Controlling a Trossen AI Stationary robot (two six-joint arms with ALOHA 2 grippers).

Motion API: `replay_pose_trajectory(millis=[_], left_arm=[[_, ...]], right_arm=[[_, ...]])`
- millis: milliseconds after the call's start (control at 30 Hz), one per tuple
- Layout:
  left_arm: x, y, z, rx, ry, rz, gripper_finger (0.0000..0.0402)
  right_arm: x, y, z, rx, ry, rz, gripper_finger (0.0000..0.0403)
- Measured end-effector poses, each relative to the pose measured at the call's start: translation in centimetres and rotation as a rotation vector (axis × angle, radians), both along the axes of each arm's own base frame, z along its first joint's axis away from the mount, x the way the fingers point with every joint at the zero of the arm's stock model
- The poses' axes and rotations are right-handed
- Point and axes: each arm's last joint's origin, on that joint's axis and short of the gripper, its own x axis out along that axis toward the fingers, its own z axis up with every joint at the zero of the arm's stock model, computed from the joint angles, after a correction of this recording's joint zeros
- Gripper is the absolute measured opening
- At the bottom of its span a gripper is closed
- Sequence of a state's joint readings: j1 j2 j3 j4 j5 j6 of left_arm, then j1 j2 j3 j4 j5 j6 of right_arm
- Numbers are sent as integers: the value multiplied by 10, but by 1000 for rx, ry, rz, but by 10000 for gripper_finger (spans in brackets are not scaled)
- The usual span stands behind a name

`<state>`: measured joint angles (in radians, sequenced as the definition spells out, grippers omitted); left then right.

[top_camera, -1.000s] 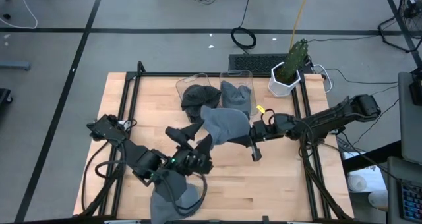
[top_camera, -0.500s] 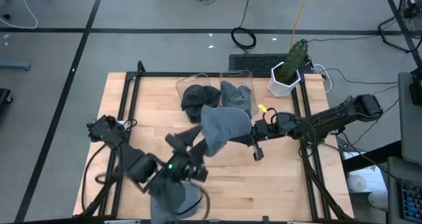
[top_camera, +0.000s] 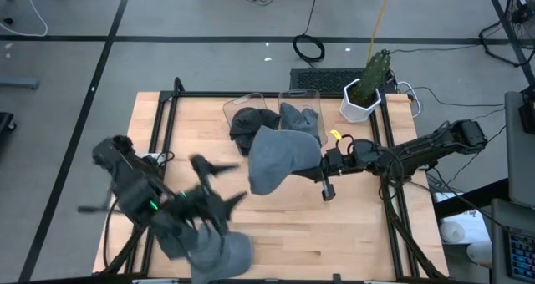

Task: Pick & Place hat
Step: Put the top gray cap into the right transparent bin

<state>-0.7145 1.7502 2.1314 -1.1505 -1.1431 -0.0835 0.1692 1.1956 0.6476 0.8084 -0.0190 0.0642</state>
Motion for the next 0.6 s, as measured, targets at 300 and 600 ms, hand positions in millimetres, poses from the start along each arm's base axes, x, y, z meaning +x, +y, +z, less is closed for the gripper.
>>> replay_pose_trajectory(millis=[300,600], left_arm=[[-35,48,2,-316,-61,244,340],[-33,55,1,-344,-71,279,340]], right_arm=[[0,-8,-1,-3,16,-307,0],[-4,-12,-5,-130,101,-702,0]])
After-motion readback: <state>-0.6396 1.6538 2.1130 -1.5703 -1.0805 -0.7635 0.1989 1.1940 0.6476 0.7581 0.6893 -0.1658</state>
